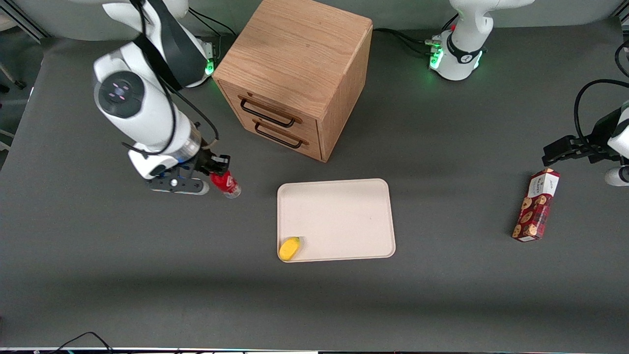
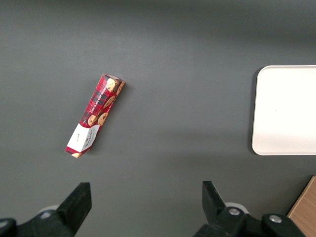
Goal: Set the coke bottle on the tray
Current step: 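Lift the red bottle with the right gripper, then carry the red bottle over the white tray and lower it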
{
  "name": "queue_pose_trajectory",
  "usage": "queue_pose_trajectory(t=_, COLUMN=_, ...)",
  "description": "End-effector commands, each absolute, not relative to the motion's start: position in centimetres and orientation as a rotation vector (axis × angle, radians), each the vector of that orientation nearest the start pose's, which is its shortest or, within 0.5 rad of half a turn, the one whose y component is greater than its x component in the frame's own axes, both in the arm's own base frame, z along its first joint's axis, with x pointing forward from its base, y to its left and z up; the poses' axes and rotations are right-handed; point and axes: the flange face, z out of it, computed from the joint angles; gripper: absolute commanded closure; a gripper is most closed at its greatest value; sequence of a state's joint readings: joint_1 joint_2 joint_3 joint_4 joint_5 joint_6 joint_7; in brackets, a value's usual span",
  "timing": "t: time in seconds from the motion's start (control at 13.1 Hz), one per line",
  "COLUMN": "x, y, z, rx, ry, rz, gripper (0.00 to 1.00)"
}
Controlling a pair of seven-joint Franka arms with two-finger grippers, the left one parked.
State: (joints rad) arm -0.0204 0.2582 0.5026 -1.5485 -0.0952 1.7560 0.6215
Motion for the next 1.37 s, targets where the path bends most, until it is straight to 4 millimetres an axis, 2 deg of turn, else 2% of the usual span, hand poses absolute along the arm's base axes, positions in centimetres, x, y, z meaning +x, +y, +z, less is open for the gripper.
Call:
queue_pose_trajectory(t=0.0, x=58.7, y=25.3, z=56.9, rx=-3.080, ry=0.182, rz=0.028, gripper=1.00)
queue_pose_trajectory(t=0.23, x=59.9, y=26.2, z=59.8, rx=-2.952, ry=0.226, rz=0.042, gripper=1.00)
queue_pose_trajectory(t=0.38, x=60.3, y=29.7, z=60.2, rx=-2.896, ry=0.293, rz=0.049, gripper=1.00)
queue_pose_trajectory(t=0.53, x=61.2, y=32.6, z=58.7, rx=-2.859, ry=0.374, rz=0.081, gripper=1.00)
queue_pose_trajectory(t=0.69, x=61.0, y=36.7, z=55.5, rx=-2.896, ry=0.384, rz=0.064, gripper=1.00)
queue_pose_trajectory(t=0.76, x=60.7, y=39.0, z=53.1, rx=-2.928, ry=0.397, rz=0.067, gripper=1.00)
queue_pose_trajectory(t=0.84, x=61.0, y=39.9, z=50.6, rx=-2.945, ry=0.398, rz=0.099, gripper=1.00)
queue_pose_trajectory(t=0.92, x=61.3, y=40.5, z=48.4, rx=-2.958, ry=0.395, rz=0.128, gripper=1.00)
queue_pose_trajectory(t=0.99, x=61.5, y=41.1, z=44.9, rx=-2.994, ry=0.384, rz=0.175, gripper=1.00)
queue_pose_trajectory(t=1.14, x=61.7, y=41.2, z=40.6, rx=-3.034, ry=0.387, rz=0.248, gripper=1.00)
queue_pose_trajectory(t=1.3, x=62.0, y=39.8, z=37.2, rx=-3.078, ry=0.435, rz=0.300, gripper=1.00)
